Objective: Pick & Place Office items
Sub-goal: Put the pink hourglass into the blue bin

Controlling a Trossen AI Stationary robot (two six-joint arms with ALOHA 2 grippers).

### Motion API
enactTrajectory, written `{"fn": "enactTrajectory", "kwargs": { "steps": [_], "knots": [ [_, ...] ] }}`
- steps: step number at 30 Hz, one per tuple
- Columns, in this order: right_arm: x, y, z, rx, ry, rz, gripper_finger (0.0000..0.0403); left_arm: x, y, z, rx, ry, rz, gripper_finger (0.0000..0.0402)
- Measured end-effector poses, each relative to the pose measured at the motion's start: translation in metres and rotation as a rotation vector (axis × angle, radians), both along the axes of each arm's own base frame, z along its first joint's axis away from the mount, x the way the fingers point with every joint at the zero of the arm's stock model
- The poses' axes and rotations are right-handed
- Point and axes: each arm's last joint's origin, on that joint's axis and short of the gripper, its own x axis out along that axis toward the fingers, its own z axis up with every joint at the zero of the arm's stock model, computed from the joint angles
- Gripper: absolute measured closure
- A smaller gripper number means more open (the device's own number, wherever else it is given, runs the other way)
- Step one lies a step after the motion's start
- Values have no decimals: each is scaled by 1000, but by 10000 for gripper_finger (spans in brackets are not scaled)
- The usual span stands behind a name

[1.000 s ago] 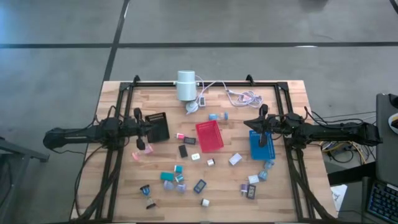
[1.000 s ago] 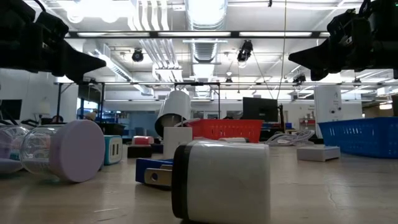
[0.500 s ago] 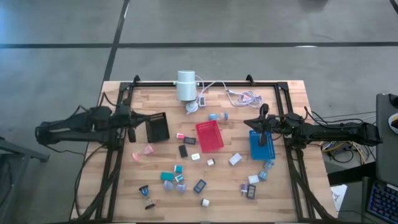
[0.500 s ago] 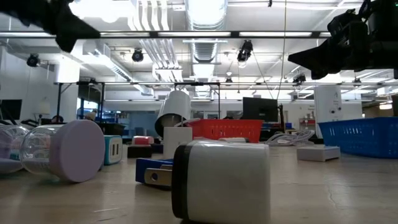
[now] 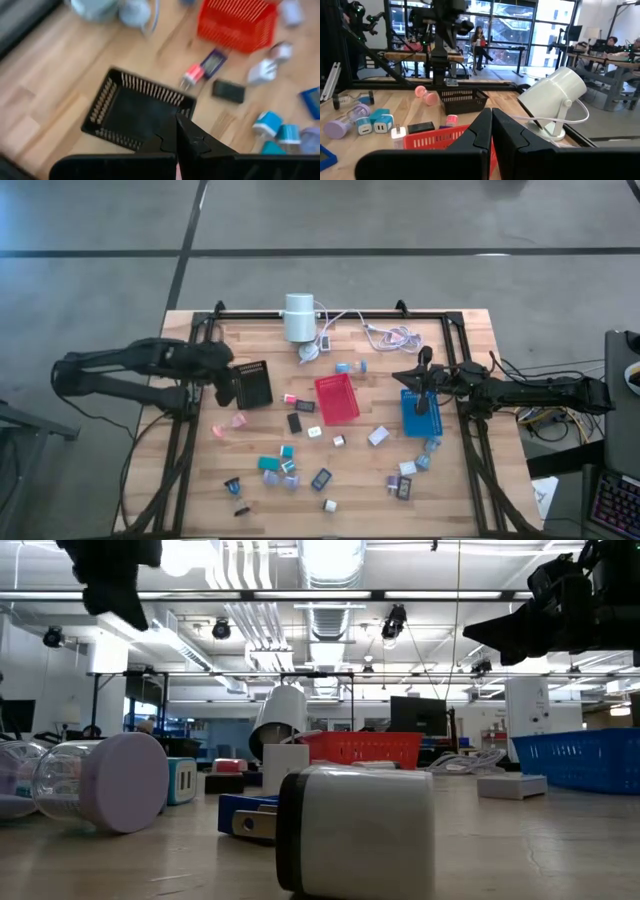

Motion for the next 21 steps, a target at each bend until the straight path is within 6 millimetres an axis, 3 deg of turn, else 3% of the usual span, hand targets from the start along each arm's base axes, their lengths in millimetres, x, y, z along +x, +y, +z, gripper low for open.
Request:
{"fn": "enactTrajectory", "kwargs": {
  "steps": [5,10,21],
  "knots": [
    [0,0,-2,-1,20,0,394,13,-5,-22,-53,93,52,401],
    [0,0,-2,6,19,1,394,13,-19,-44,-172,178,87,385],
    [0,0,1,33,5,2,394,4,-42,-82,-208,327,86,233]
  ]
}}
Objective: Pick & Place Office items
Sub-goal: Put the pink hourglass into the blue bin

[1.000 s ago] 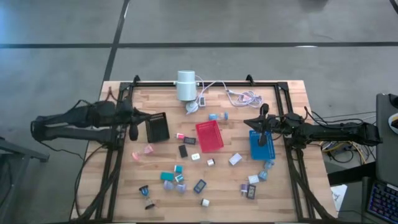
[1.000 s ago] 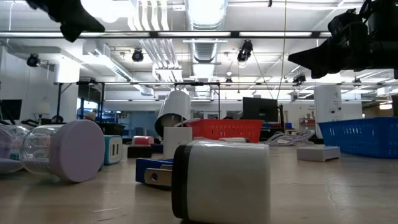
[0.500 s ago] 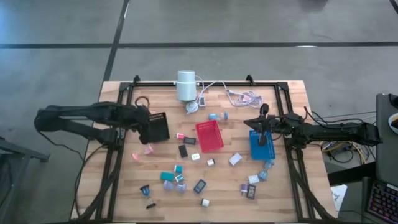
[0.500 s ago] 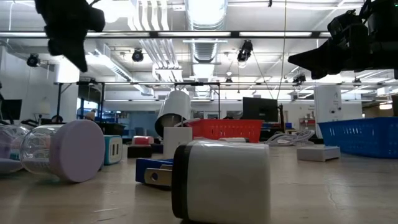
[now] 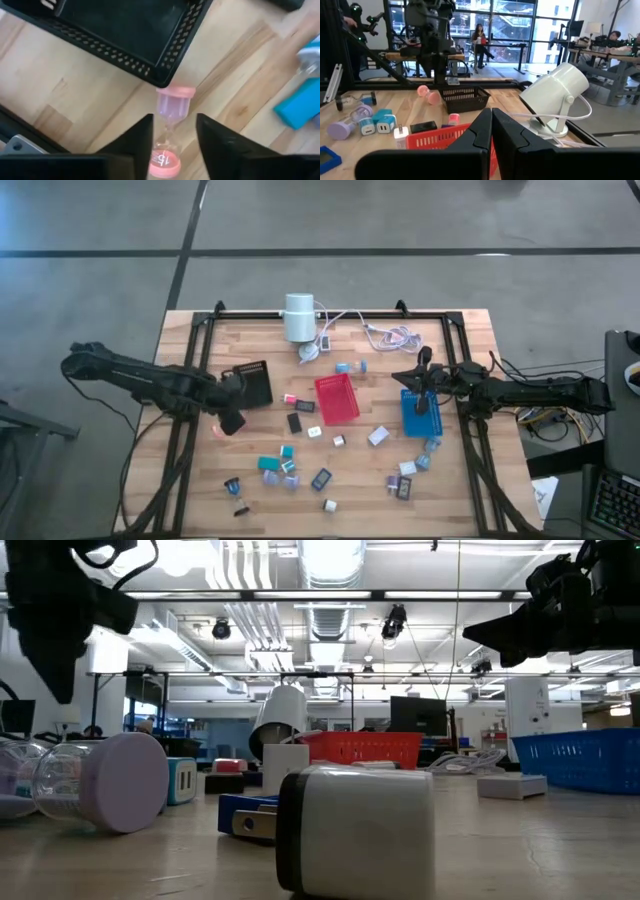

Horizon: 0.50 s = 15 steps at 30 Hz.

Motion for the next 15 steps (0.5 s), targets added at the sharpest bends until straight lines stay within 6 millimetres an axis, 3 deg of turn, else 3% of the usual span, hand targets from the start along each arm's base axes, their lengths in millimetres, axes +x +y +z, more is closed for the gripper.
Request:
{"fn": "enactTrajectory", "kwargs": {
  "steps": [9,15],
  "knots": [
    [0,0,-1,22,8,1,394,-5,-14,-7,-15,8,-40,98],
    [0,0,-2,24,16,1,394,-1,-21,-11,-17,18,-99,53]
  ]
}}
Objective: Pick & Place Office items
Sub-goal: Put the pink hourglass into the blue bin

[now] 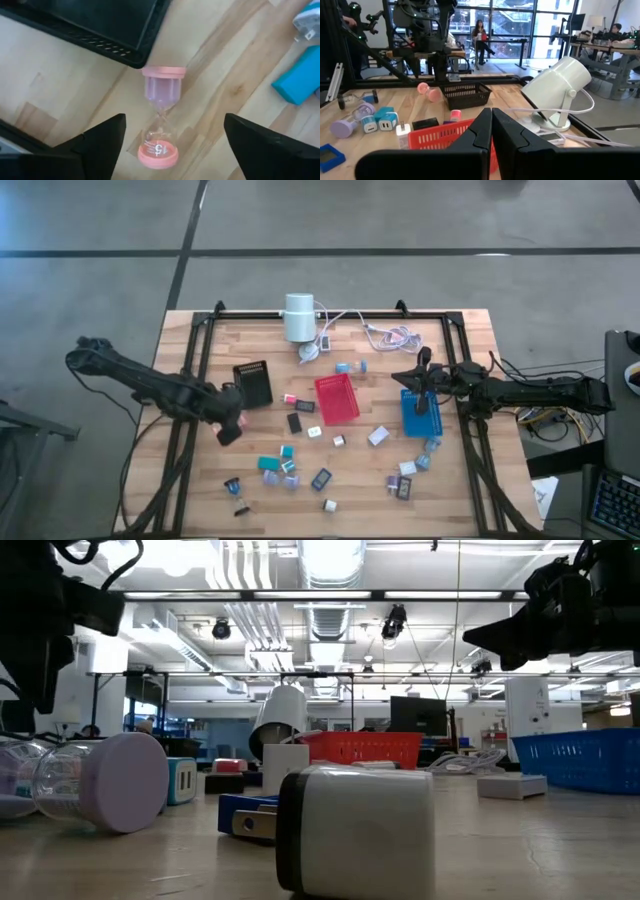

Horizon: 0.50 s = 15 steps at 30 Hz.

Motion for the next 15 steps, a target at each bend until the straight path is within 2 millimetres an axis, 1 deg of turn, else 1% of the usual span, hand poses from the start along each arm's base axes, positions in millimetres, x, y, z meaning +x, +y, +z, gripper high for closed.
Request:
{"fn": "enactTrajectory", "kwargs": {
  "steps": [5,9,12,15],
  "knots": [
    [0,0,-2,27,18,0,394,1,-8,-5,-15,42,-39,52],
    [0,0,-2,27,18,0,394,2,-11,-11,-7,80,2,55],
    [0,0,-2,27,18,1,394,1,-13,-20,-3,110,16,55],
    [0,0,-2,27,18,1,394,-2,-13,-33,-18,132,35,55]
  ]
}}
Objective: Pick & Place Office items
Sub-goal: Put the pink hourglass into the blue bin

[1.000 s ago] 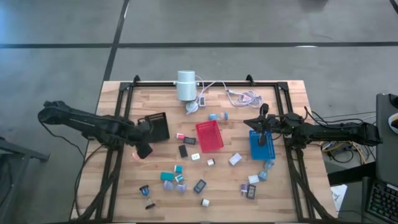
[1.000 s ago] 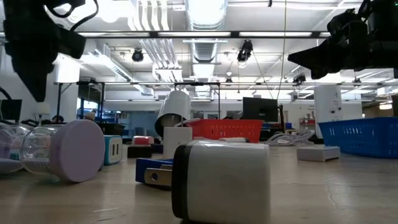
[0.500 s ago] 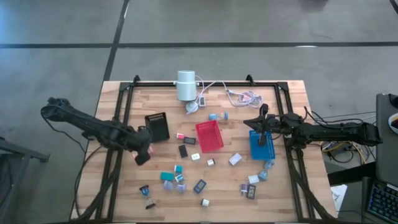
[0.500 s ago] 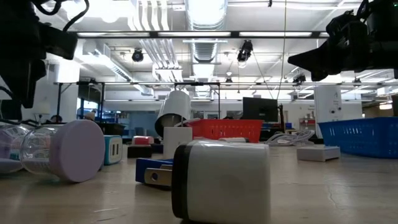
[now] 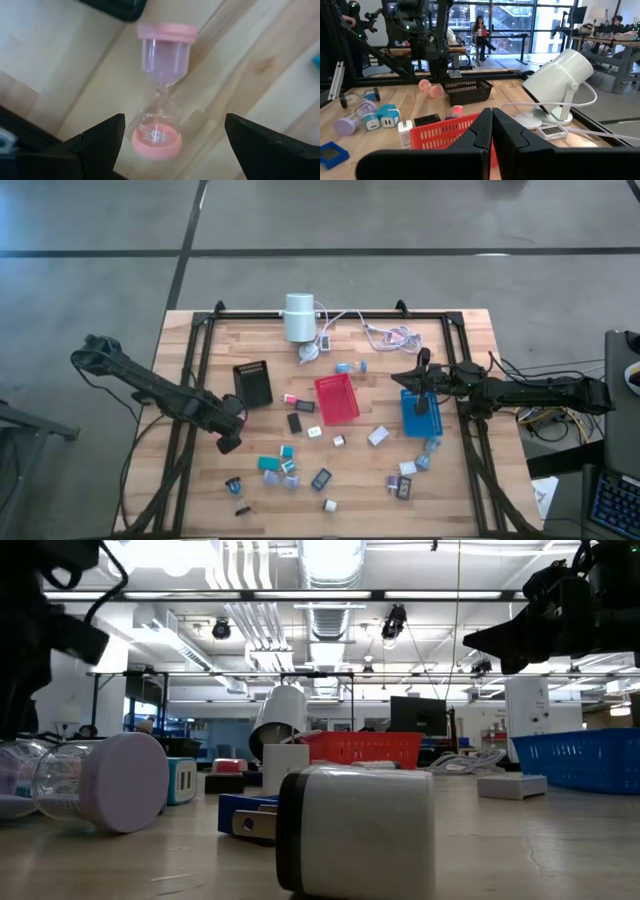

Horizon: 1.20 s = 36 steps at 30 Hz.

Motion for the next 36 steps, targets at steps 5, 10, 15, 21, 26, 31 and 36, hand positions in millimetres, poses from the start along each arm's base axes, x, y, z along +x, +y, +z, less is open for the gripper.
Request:
{"fn": "enactTrajectory", "kwargs": {
  "steps": [5,10,15,21,26,31,36],
  "knots": [
    [0,0,0,0,0,0,394,-7,2,-21,-15,45,19,56],
    [0,0,0,-1,0,0,394,-10,3,-38,-34,18,18,58],
    [0,0,0,-1,-1,0,394,-14,5,-47,-37,9,18,63],
    [0,0,0,0,-1,0,394,-13,5,-45,-29,9,6,116],
    [0,0,0,0,-1,0,394,-10,3,-43,-49,-12,-4,216],
    [0,0,0,-1,-1,0,394,-9,3,-41,-60,-11,-14,254],
    [0,0,0,-6,-2,0,394,-4,0,-28,-66,-11,-54,254]
  ]
}}
